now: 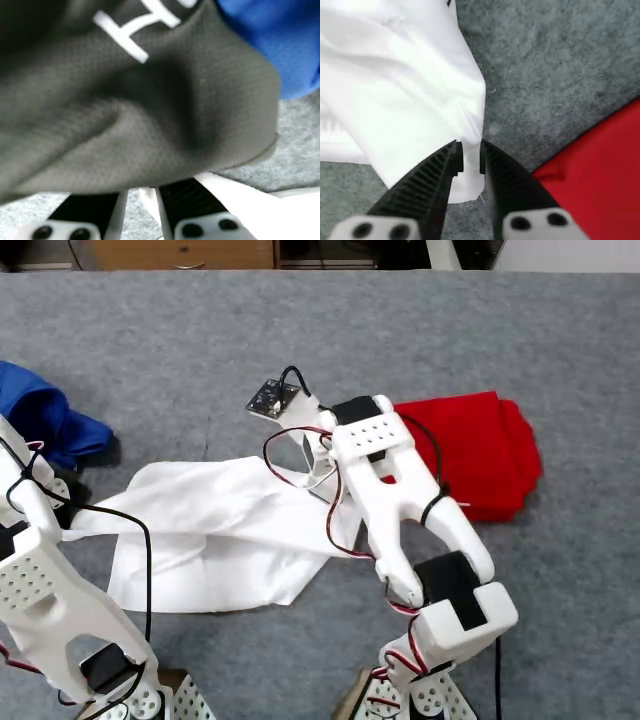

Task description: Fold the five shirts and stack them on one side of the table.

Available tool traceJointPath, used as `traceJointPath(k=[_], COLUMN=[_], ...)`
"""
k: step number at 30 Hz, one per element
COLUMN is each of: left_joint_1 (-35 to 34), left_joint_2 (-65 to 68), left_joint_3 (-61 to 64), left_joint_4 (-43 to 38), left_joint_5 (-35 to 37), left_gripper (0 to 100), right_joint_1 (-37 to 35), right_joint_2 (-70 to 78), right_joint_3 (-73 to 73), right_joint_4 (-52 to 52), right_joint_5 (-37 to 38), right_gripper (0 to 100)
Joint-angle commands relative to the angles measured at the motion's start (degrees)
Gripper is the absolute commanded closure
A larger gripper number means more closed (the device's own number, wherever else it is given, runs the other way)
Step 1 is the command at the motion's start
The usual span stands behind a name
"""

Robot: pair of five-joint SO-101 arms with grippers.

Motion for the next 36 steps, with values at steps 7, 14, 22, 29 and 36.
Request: traceJointPath(k=[7, 14, 22, 29, 36], left_joint_1=[1.05, 1.05, 1.05, 1.05, 1.05], left_joint_2=[-0.48, -0.48, -0.48, -0.48, -0.48], left_joint_3=[-0.70, -0.70, -0.70, -0.70, -0.70], left_joint_4=[-3.60, -3.60, -3.60, -3.60, -3.60], left_joint_5=[-0.35, -0.35, -0.35, -0.35, -0.35], left_gripper=[98, 98, 98, 98, 98], right_joint_1=[-0.48, -5.14, -5.93, -5.93, -5.93], right_joint_2=[-3.21, -1.63, -1.45, -1.54, -5.58], right_joint_3=[0.04, 4.09, 4.09, 2.07, -1.01], right_joint_4=[-0.70, -4.04, -4.13, -3.52, -1.41], right_joint_5=[0.26, -1.85, -2.02, -2.11, -2.11], right_gripper=[87.5, 80.2, 96.3, 96.2, 96.3])
